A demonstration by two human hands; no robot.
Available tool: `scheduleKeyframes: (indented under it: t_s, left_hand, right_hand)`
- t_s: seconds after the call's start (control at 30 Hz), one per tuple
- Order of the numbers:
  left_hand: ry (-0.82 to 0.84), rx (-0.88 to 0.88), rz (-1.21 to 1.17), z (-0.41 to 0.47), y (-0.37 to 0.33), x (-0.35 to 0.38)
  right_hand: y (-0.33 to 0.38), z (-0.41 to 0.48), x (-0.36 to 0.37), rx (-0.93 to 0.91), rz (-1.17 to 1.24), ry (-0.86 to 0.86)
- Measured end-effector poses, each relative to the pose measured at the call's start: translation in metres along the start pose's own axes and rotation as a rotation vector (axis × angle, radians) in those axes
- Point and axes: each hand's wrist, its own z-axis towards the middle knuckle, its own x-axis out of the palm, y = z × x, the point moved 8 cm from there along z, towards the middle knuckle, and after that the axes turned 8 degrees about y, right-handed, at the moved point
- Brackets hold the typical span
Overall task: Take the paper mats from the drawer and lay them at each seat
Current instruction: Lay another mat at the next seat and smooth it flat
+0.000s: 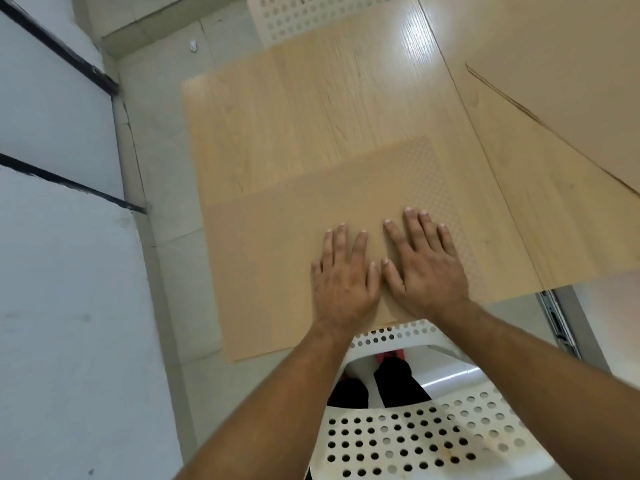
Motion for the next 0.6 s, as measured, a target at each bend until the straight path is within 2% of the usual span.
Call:
scheduleKeyframes:
  t_s: [0.23, 0.4, 0.6]
  left_hand:
    - [0.082, -0.104, 0.041, -0.028, 0.086, -0.011]
    - [0.029, -0.162, 0.027, -0.034, 0.118, -0.022]
    - [-0.019, -0.145, 0.015, -0.033, 0.119, -0.021]
  right_hand:
    - [0.001, 0.002, -0.001, 0.009, 0.011, -0.002]
    - [0.013, 0.003, -0.002, 0.036, 0.03, 0.011]
    - [0.123, 0.037, -0.004, -0.175, 0.063, 0.008]
